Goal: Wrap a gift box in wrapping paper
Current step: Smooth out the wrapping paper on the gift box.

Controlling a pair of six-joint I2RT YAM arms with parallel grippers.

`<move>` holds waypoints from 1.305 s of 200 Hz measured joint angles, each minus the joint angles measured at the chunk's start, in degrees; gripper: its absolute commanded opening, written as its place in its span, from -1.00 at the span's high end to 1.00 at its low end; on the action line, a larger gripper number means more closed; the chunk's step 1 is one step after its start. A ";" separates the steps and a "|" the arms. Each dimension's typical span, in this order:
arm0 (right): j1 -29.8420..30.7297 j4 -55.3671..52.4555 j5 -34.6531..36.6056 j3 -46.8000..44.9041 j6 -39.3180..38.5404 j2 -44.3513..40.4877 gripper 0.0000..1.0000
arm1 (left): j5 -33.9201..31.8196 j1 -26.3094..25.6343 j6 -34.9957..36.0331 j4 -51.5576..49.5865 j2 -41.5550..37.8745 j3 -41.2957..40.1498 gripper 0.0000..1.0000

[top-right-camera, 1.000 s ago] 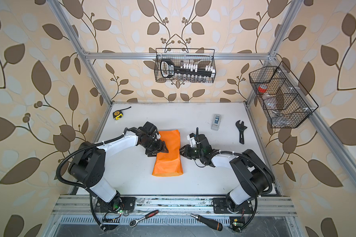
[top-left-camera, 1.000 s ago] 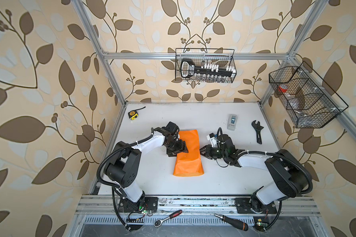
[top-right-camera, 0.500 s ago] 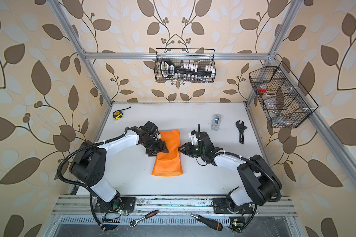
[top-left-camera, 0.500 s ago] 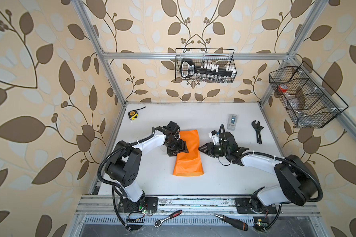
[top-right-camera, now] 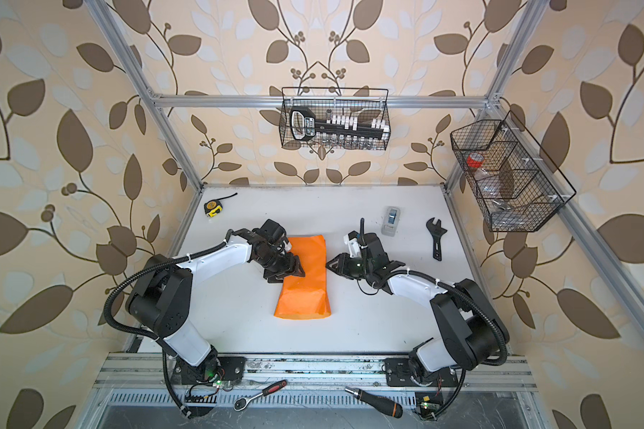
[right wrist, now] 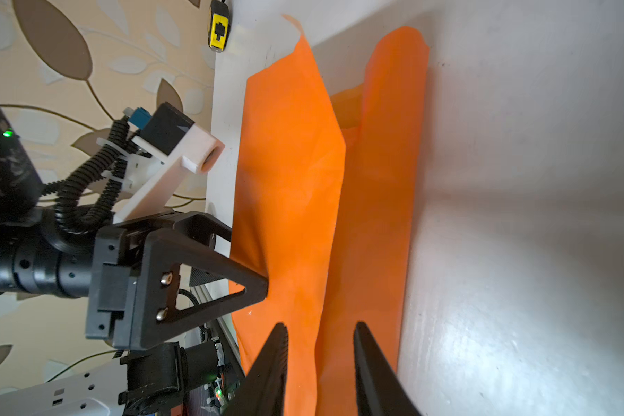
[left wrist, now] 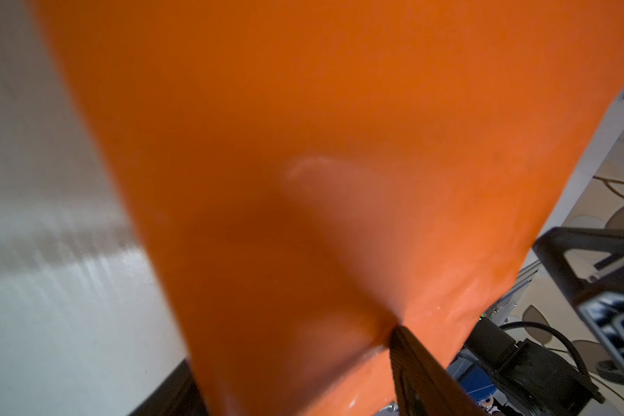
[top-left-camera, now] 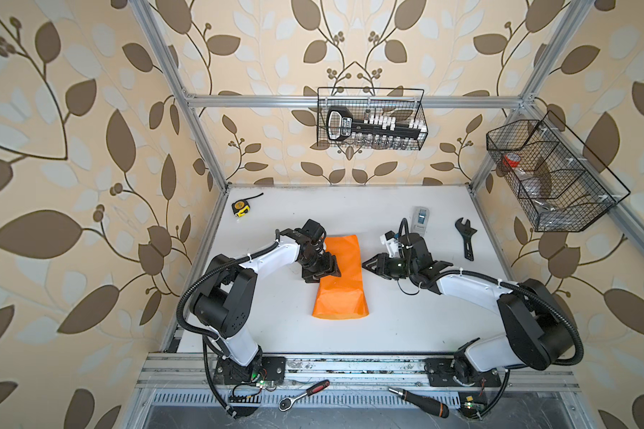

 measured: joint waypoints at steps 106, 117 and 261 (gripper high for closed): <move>1.16 2.58 -0.42 0.79 0.33 4.50 0.52 | 0.00 0.00 0.00 -0.22 0.11 0.17 -0.41; 1.20 2.91 -0.50 0.79 0.44 4.90 0.54 | 0.00 0.00 0.00 -0.22 0.11 0.17 -0.41; 0.72 5.09 -1.31 1.29 2.19 5.86 1.00 | -0.31 -0.15 -0.02 -0.55 0.17 0.52 -0.51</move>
